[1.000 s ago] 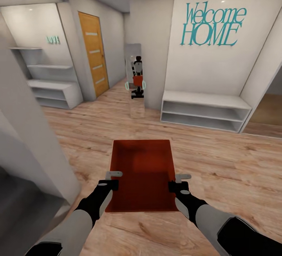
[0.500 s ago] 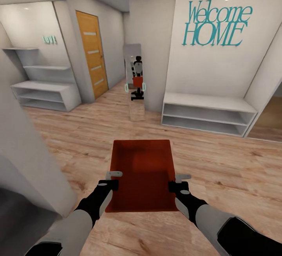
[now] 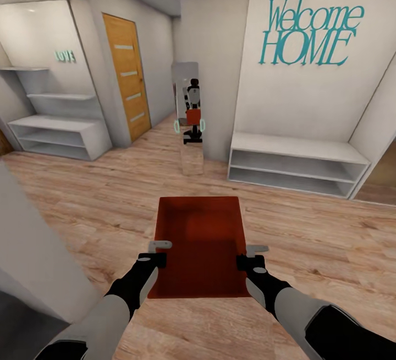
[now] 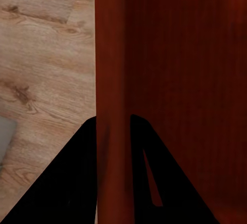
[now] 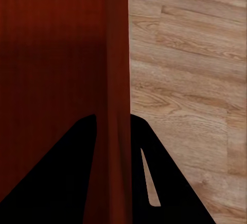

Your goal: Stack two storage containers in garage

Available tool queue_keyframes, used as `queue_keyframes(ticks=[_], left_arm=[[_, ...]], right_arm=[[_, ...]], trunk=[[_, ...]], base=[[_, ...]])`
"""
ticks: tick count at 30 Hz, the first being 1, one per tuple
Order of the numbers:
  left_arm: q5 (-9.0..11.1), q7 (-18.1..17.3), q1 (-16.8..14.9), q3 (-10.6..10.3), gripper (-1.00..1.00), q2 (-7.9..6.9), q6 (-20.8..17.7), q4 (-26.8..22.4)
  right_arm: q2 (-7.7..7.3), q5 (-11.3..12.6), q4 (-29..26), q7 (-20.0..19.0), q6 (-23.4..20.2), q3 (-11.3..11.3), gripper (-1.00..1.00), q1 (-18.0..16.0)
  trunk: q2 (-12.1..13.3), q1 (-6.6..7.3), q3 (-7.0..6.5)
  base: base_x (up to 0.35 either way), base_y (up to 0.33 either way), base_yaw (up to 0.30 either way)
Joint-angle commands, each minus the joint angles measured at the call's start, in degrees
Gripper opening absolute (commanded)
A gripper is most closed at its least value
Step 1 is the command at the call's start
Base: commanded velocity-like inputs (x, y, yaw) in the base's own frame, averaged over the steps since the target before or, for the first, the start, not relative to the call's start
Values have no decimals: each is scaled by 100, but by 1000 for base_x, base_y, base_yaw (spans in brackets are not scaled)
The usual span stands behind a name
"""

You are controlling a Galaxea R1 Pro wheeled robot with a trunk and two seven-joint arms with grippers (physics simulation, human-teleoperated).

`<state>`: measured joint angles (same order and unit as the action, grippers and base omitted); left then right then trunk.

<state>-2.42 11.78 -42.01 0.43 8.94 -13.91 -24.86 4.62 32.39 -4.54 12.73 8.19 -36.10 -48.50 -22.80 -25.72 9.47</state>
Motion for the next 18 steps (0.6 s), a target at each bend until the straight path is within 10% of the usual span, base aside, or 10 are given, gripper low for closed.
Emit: queue_keyframes(ticks=[1, 18], left_arm=[[77, 44, 0, -69, -100, -6, -138, 271], [75, 44, 0, -69, -100, -6, -138, 271]], right_arm=[[-32, -56, -20, 28, 16, 94, -100, -10], [-40, -54, -20, 28, 16, 93, -100, -10]], trunk=[[-12, -7, 11], [-12, -7, 11]], base=[[322, 0, 0], [322, 0, 0]])
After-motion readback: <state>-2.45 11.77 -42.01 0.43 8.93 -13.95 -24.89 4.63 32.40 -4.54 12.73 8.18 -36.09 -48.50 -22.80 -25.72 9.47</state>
